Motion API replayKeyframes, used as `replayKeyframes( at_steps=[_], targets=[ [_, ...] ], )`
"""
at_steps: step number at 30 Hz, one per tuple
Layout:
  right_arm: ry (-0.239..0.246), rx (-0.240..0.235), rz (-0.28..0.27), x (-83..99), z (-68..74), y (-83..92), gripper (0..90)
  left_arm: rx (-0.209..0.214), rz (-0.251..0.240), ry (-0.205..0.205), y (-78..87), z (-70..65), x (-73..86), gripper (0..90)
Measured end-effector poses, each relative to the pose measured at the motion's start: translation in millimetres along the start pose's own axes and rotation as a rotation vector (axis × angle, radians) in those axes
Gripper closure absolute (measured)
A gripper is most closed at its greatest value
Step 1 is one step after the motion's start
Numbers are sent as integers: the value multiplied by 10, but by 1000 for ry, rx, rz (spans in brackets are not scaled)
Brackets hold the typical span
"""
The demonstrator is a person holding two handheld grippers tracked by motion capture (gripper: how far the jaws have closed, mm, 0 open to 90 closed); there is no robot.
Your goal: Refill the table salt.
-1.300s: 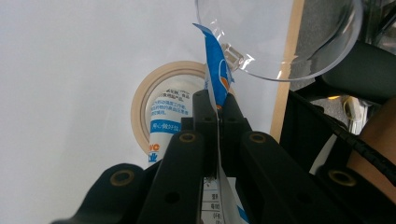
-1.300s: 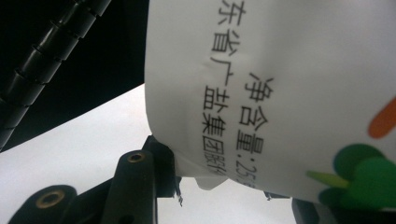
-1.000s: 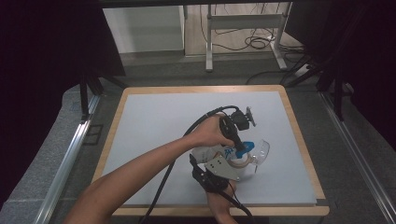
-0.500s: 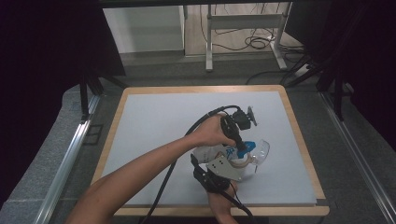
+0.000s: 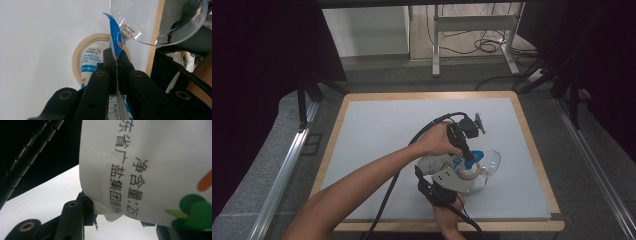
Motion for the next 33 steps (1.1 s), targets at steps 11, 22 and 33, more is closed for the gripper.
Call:
replayKeyframes(
  at_steps=[11,22,33],
  targets=[
    [7,3,-6,18,22,-9,572,-12,5,0,30,12,21,898],
    [-22,-13,-3,4,26,6,577,-15,17,7,12,53,26,897],
    [-40,-28,4,-25,14,9,573,-7,17,12,8,65,10,897]
  ],
)
Point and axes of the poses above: each handheld gripper's, and its own axes: y roughly backward along the jaws, x roughly out of its underside, z roughly to its left, the point moved 1 cm from there along -y, roughly forward along the jaws, and after that the axes turned 15 degrees about -y, right-handed, at the moved point
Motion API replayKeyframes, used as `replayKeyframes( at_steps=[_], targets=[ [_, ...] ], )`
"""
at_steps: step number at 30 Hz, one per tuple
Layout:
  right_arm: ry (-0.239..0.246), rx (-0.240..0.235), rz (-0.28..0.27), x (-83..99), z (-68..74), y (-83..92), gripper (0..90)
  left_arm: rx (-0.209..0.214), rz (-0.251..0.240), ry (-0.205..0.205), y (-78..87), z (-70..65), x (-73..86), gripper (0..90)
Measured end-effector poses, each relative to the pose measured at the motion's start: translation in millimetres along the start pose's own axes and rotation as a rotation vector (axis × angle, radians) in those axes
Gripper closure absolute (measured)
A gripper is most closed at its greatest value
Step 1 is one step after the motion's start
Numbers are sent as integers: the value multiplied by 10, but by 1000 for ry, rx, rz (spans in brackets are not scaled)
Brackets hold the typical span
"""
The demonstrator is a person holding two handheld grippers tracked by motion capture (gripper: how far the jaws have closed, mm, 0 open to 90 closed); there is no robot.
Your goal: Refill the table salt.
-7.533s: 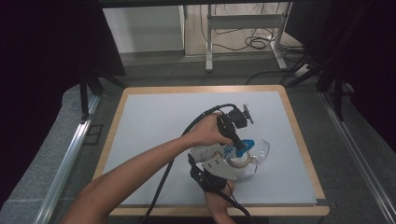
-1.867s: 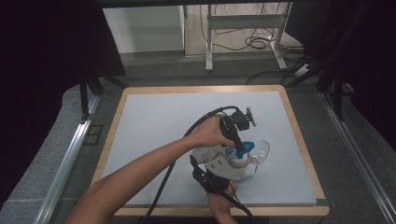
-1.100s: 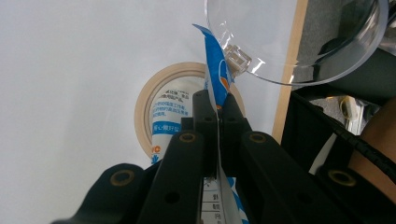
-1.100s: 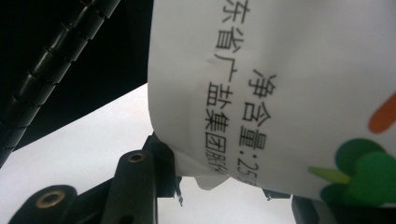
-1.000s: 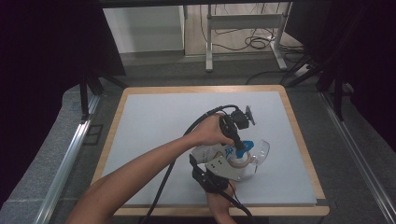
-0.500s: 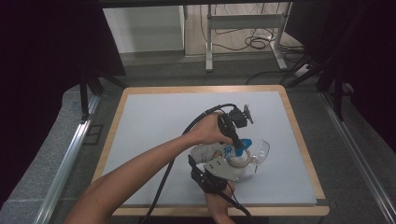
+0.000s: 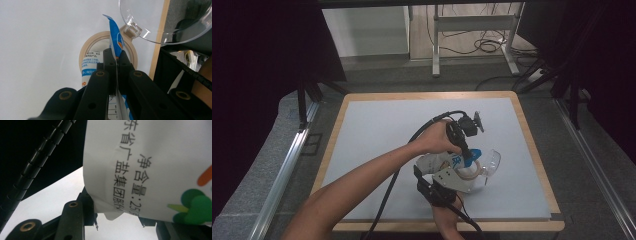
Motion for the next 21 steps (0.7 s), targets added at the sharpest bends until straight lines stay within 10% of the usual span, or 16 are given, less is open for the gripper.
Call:
replayKeyframes(
  at_steps=[21],
  targets=[
    [15,28,0,-4,-41,42,573,10,0,-21,-49,-33,-74,897]
  ],
)
Point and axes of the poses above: each handheld gripper's, and its own axes: y roughly backward along the jaws, x roughly out of its underside, z roughly to its left, the point moved 1 cm from there along -y, roughly forward along the jaws, and after that the axes turned 15 degrees about -y, right-handed, at the moved point
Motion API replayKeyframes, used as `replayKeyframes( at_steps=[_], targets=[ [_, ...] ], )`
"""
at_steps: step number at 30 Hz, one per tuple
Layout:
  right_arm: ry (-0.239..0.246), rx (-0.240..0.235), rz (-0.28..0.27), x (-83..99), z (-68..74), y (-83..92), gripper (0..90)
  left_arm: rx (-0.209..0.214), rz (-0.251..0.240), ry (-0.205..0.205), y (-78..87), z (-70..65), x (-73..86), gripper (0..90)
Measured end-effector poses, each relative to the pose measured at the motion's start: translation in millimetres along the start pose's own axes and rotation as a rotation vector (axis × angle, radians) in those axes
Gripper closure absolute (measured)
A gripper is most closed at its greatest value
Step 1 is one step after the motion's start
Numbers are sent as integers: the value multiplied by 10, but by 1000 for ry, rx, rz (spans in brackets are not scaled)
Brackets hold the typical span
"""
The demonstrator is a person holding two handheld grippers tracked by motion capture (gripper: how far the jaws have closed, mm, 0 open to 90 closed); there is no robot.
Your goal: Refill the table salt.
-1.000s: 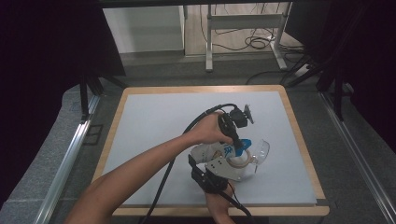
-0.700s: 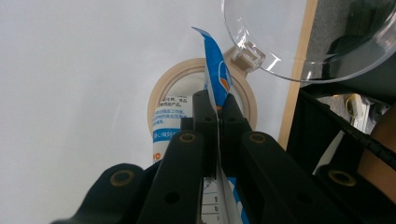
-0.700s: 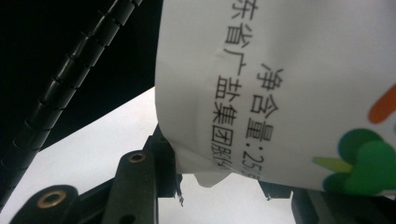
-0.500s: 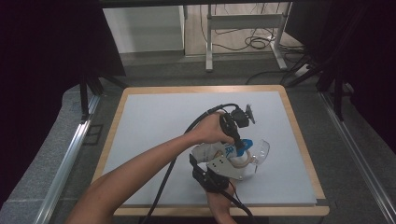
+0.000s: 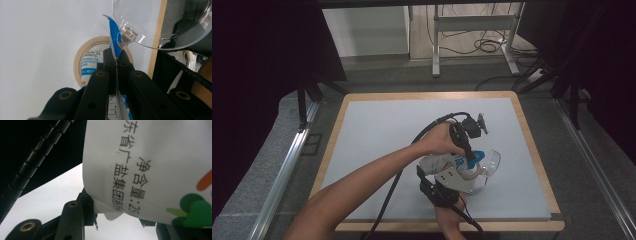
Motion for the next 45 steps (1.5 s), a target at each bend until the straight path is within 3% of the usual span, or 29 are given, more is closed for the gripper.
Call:
replayKeyframes(
  at_steps=[9,19,45],
  targets=[
    [19,4,-2,11,-3,-6,573,1,-10,5,24,-3,9,897],
    [3,1,1,-18,-21,22,575,-2,-3,-3,8,9,-28,898],
    [20,-3,-10,-31,-5,25,578,-22,-4,-10,49,-15,-17,897]
  ],
)
Point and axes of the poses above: each handheld gripper's, and its own axes: y roughly backward along the jaws, x roughly out of its underside, z roughly to its left, the point moved 1 cm from there along -y, roughly forward along the jaws, and after that the axes turned 15 degrees about -y, right-handed, at the moved point
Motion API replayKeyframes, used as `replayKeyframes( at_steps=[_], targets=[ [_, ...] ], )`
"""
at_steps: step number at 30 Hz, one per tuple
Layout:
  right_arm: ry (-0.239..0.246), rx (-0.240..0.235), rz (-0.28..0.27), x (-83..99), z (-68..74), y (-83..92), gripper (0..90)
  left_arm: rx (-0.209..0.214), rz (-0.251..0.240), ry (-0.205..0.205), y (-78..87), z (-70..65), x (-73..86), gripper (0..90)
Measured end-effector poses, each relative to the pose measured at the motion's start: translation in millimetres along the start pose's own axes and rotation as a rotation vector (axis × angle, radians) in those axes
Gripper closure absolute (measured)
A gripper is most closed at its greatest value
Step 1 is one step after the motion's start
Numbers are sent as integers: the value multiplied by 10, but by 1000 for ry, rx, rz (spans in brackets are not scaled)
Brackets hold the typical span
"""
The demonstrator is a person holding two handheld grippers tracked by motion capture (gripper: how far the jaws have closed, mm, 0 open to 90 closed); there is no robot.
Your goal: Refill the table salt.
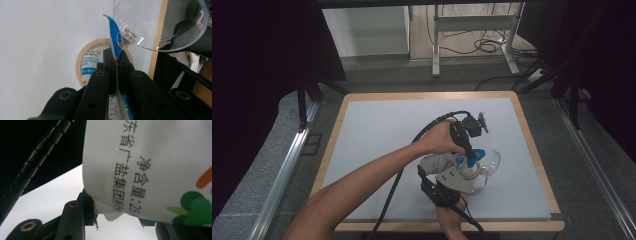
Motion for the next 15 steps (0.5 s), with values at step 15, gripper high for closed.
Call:
replayKeyframes(
  at_steps=[15],
  targets=[
    [21,7,-7,5,17,9,579,11,-19,5,22,-18,20,897]
  ],
)
Point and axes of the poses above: each handheld gripper's, and its own axes: y roughly backward along the jaws, x roughly out of its underside, z roughly to its left, the point moved 1 cm from there along -y, roughly forward along the jaws, and after that the axes turned 15 degrees about -y, right-handed, at the moved point
